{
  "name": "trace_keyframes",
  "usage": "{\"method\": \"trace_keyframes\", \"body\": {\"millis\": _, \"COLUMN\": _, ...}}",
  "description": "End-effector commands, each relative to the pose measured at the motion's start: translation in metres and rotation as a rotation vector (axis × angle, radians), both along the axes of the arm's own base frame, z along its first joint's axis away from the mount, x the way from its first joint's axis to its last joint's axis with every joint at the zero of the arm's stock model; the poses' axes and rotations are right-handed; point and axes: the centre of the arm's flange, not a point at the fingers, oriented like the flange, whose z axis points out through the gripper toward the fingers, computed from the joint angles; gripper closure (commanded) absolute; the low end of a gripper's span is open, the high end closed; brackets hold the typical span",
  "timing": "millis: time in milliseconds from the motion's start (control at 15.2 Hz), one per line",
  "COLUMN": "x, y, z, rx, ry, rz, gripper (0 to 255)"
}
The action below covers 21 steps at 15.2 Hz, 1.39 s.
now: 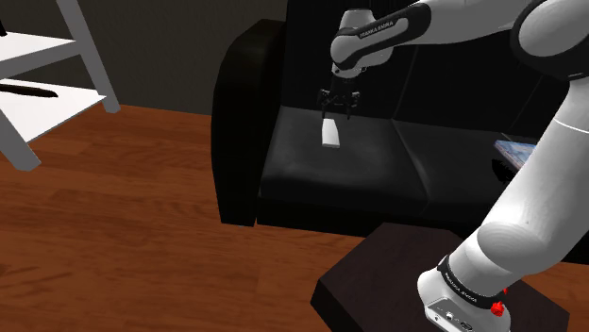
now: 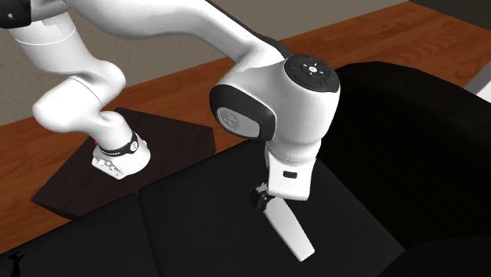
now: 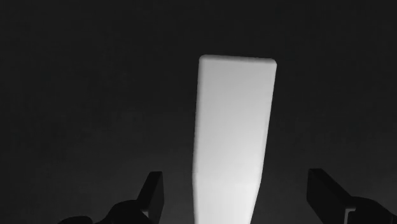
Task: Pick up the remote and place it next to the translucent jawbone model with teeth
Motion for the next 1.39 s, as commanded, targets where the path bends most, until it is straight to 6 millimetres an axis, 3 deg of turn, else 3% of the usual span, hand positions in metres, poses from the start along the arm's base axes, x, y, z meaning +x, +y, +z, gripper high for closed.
{"method": "trace_keyframes", "body": {"millis": 0, "x": 0.015, "y": -0.011, "z": -0.021, "rx": 0.009, "ry": 0.009, "rz": -0.047, "gripper": 0}}
{"method": "trace_keyframes", "body": {"millis": 132, "x": 0.030, "y": -0.024, "z": -0.039, "rx": 0.018, "ry": 0.018, "rz": -0.091, "gripper": 0}}
{"method": "trace_keyframes", "body": {"millis": 594, "x": 0.029, "y": -0.024, "z": -0.076, "rx": 0.018, "ry": 0.018, "rz": -0.091, "gripper": 0}}
{"method": "trace_keyframes", "body": {"millis": 1188, "x": 0.029, "y": -0.024, "z": -0.079, "rx": 0.019, "ry": 0.018, "rz": -0.091, "gripper": 0}}
{"method": "trace_keyframes", "body": {"millis": 1254, "x": 0.029, "y": -0.024, "z": -0.079, "rx": 0.019, "ry": 0.018, "rz": -0.091, "gripper": 255}}
{"method": "trace_keyframes", "body": {"millis": 1320, "x": 0.029, "y": -0.024, "z": -0.079, "rx": 0.019, "ry": 0.018, "rz": -0.091, "gripper": 255}}
